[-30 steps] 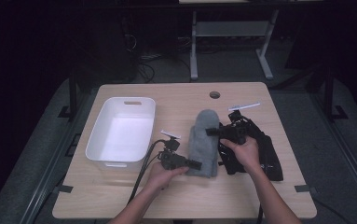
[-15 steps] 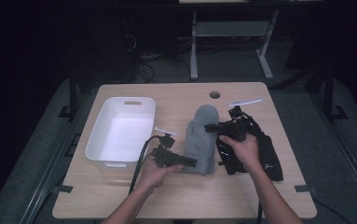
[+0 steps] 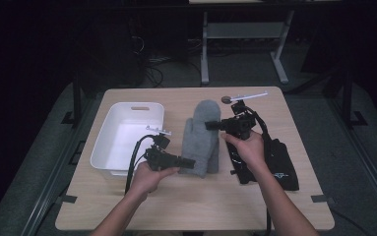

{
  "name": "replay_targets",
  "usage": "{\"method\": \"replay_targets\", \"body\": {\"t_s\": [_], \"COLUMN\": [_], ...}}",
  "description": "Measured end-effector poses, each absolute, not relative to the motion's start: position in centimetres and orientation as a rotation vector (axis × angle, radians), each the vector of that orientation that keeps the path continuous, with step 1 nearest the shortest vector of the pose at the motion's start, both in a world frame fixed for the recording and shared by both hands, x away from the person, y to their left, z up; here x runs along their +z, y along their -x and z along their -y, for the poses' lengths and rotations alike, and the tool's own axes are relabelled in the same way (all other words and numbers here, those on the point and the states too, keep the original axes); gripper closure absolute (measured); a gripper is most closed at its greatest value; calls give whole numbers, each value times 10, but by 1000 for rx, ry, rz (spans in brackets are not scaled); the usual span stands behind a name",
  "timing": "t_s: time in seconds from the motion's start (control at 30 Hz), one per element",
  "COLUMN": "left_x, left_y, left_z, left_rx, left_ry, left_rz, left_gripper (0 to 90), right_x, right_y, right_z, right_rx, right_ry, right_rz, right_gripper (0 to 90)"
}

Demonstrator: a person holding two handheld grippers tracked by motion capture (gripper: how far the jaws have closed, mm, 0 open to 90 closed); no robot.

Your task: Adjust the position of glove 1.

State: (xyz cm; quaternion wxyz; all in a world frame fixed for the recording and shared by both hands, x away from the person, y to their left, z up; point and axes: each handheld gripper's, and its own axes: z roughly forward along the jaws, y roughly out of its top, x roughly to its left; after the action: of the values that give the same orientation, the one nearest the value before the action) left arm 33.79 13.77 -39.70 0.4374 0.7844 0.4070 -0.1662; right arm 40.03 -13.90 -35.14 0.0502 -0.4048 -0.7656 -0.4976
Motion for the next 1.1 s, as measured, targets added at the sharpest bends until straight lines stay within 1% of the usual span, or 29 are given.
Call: {"method": "replay_targets", "body": {"t_s": [0.03, 0.07, 0.1, 0.13, 0.17, 0.23, 0.27, 0.33, 0.47, 0.53, 0.63, 0.67, 0.7, 0.8, 0.93, 1.1], "left_x": [-401, -407, -412, -419, -426, -438, -443, -449, -460, -467, -471, -470, -470, -465, -453, -426], "left_y": [-339, -340, -341, -343, -347, -350, -352, -354, -359, -361, -361, -360, -360, -358, -357, -354], "left_z": [-136, -134, -131, -129, -126, -119, -115, -109, -98, -93, -87, -85, -85, -85, -92, -108], "left_rx": [-440, -450, -457, -489, -522, -530, -530, -520, -561, -610, -627, -625, -626, -598, -543, -470], "left_ry": [-1934, -1934, -1930, -1925, -1919, -1923, -1927, -1916, -1937, -1922, -1907, -1898, -1899, -1916, -1942, -1965], "left_rz": [-1021, -1022, -1029, -1038, -1049, -1112, -1130, -1165, -1187, -1185, -1171, -1161, -1147, -1114, -1095, -1068], "left_gripper": [649, 624, 517, 517, 442, 262, 262, 223, 211, 213, 306, 383, 435, 510, 526, 532], "right_x": [-351, -354, -362, -362, -367, -377, -382, -390, -398, -401, -405, -405, -406, -403, -391, -372], "right_y": [-400, -402, -406, -406, -407, -408, -408, -408, -405, -403, -400, -400, -400, -399, -398, -397], "right_z": [139, 138, 139, 139, 140, 147, 150, 157, 170, 174, 176, 176, 176, 175, 171, 161], "right_rx": [-1515, -1489, -1435, -1435, -1424, -1423, -1418, -1434, -1471, -1477, -1504, -1497, -1496, -1494, -1487, -1545], "right_ry": [1233, 1238, 1257, 1257, 1265, 1271, 1278, 1275, 1256, 1243, 1243, 1254, 1253, 1255, 1253, 1244], "right_rz": [2331, 2337, 2356, 2356, 2361, 2342, 2343, 2325, 2302, 2310, 2290, 2292, 2294, 2301, 2328, 2315], "right_gripper": [787, 787, 787, 787, 787, 787, 787, 787, 787, 787, 787, 787, 787, 787, 787, 787]}}
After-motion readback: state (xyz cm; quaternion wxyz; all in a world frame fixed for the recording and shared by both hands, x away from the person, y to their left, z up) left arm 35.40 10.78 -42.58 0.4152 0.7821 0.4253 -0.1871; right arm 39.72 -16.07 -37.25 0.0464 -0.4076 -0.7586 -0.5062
